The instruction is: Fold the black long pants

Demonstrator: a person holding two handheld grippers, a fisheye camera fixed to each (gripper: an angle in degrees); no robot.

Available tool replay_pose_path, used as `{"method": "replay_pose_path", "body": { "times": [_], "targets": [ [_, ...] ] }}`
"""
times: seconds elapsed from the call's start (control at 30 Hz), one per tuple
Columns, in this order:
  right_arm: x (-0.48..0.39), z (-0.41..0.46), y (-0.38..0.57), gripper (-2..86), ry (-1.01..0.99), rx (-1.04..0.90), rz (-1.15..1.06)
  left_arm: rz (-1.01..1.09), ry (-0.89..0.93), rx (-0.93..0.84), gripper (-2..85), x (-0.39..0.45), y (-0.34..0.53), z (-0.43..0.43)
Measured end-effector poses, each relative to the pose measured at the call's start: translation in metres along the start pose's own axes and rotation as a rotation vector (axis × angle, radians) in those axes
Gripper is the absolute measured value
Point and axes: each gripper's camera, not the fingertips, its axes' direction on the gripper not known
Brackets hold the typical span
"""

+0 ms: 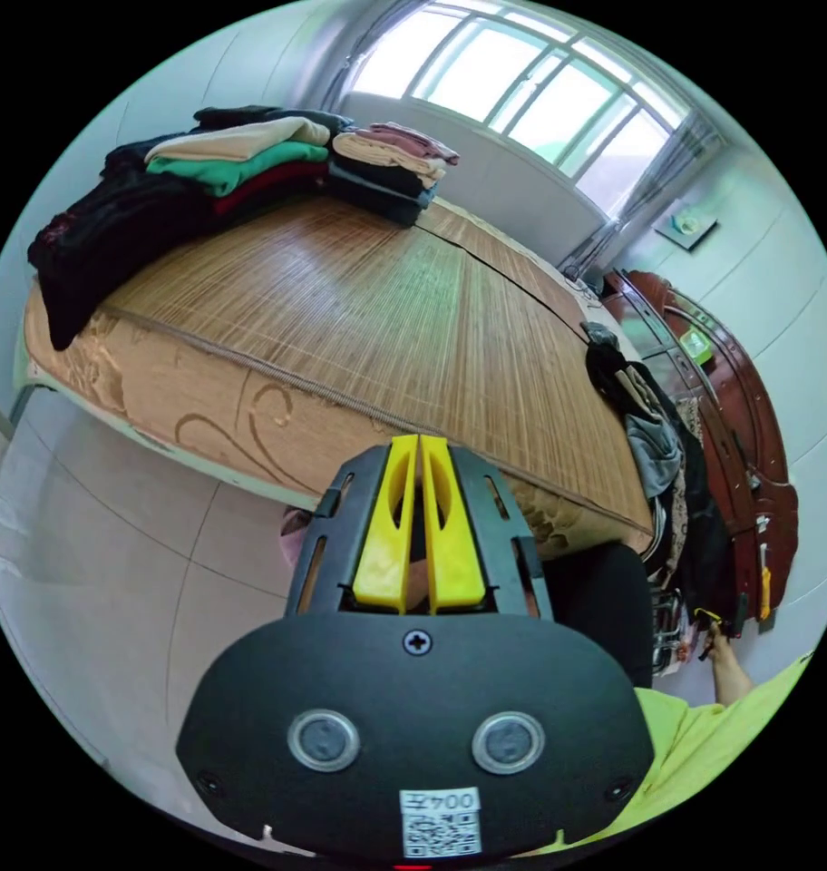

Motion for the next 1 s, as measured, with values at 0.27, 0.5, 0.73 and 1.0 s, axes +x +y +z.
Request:
{"method": "replay_pose_path", "body": {
  "times": [0.27, 0.5, 0.73, 1.0],
  "targets": [
    [0.050, -0.025, 0.004, -0.5, -0.131, 0.226, 0.221, 0.089, 0.105, 0.022, 2.9, -0.071, -0.037, -0.092],
    [0.069, -0.121, 0.026, -0.7, -1.136, 0.742, 0.232, 0.295, 0.368, -0.005, 12.7, -0.097, -0.076, -0.155],
    [-0.125, -0.230, 0.017, -0.7, -1.469, 0.726, -0.277, 0.350, 0.718, -0.092, 20.3, -0.138, -0.123, -0.223],
    [-0.335, -0.292, 0.095, -0.6, -1.661, 0.440, -0.836, 0.063, 1.163, -0.081, 25.8, -0.253, -0.199, -0.305]
  ]
}}
